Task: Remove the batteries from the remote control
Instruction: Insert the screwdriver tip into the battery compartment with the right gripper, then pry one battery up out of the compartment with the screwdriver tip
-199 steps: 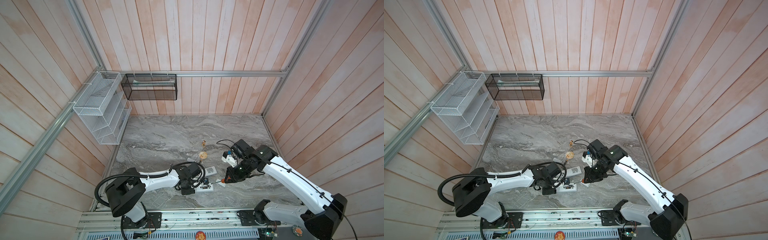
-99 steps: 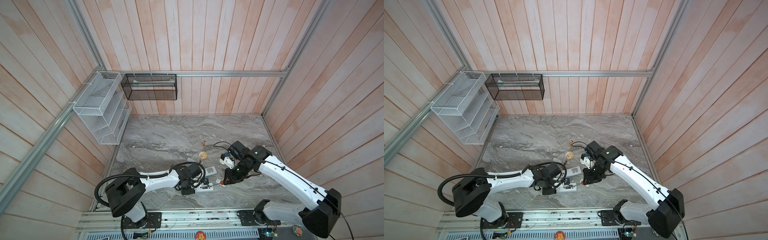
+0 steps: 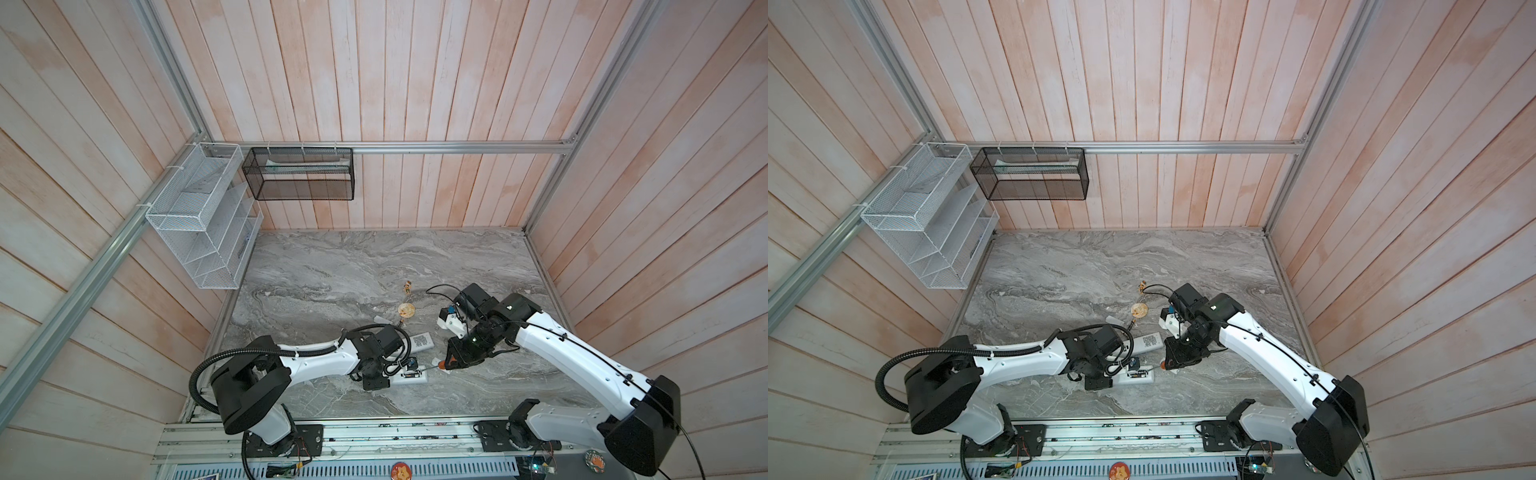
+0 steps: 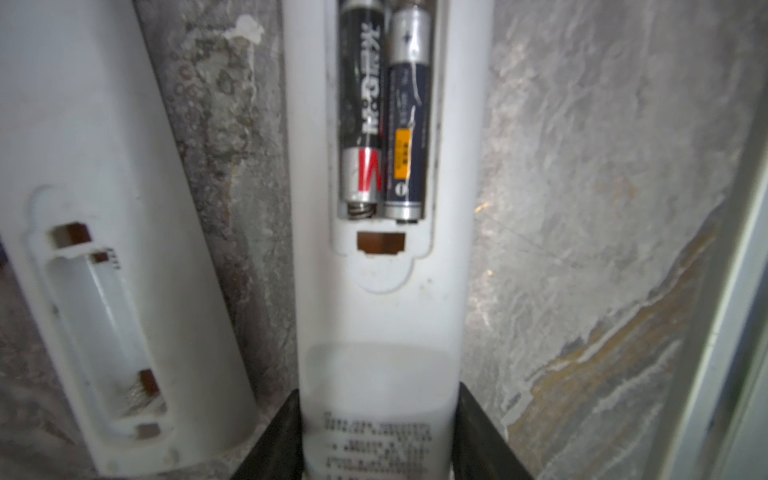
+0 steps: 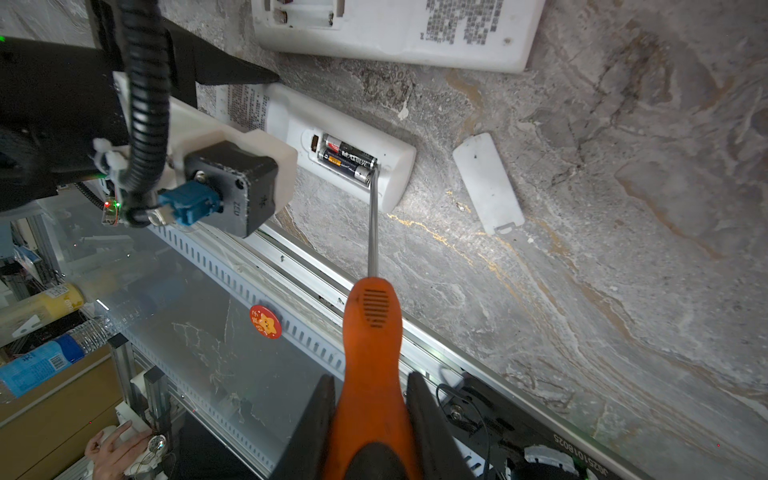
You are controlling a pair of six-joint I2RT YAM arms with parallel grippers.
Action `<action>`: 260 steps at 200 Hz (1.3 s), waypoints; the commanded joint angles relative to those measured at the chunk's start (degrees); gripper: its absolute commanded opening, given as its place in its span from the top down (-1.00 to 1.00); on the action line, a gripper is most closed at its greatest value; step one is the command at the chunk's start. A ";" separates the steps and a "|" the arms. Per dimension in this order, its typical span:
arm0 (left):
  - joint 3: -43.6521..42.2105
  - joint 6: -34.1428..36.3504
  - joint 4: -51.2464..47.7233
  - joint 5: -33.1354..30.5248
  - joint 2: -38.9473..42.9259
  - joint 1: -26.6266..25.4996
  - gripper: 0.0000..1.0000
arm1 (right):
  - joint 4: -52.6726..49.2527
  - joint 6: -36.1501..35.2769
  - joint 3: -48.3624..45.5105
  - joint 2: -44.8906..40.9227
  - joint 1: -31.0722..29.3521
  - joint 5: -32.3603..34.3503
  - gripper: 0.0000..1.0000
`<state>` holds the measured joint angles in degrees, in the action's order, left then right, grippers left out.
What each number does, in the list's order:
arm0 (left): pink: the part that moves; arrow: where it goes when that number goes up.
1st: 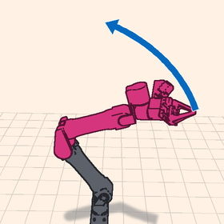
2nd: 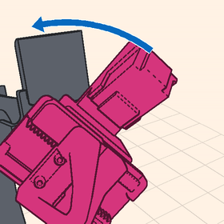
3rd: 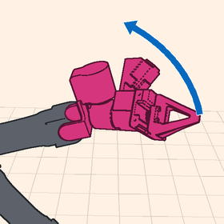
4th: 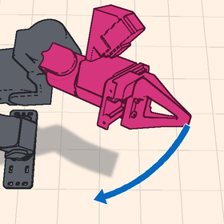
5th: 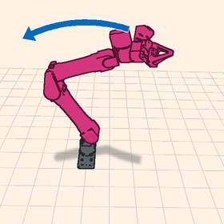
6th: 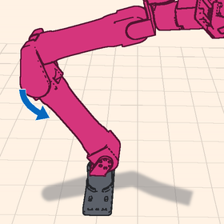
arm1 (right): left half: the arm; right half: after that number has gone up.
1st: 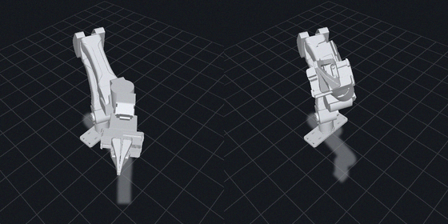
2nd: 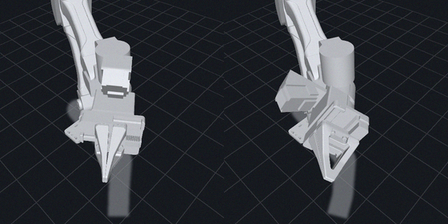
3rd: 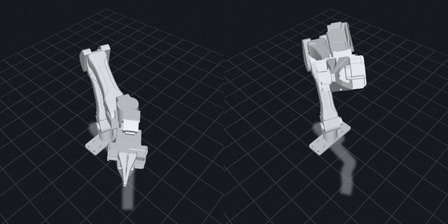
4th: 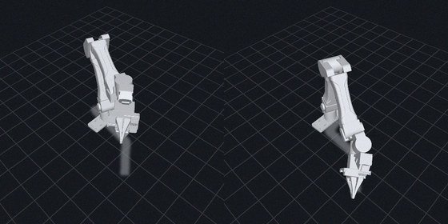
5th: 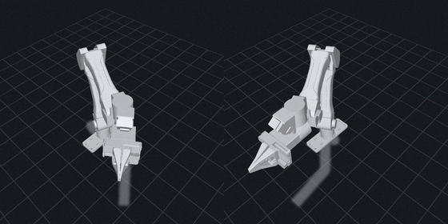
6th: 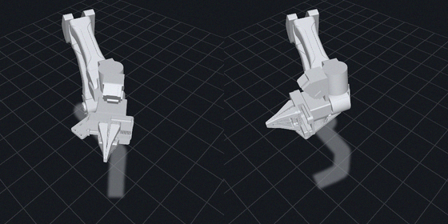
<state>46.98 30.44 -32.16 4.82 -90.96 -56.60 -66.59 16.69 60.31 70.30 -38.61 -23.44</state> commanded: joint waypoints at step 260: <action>-4.89 1.33 -2.22 -5.26 -7.20 -0.53 0.41 | 7.70 -0.56 5.34 -0.99 -7.49 -1.57 1.00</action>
<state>47.05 30.44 -32.25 4.67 -91.07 -56.69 -62.57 16.56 64.10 69.12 -45.41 -21.08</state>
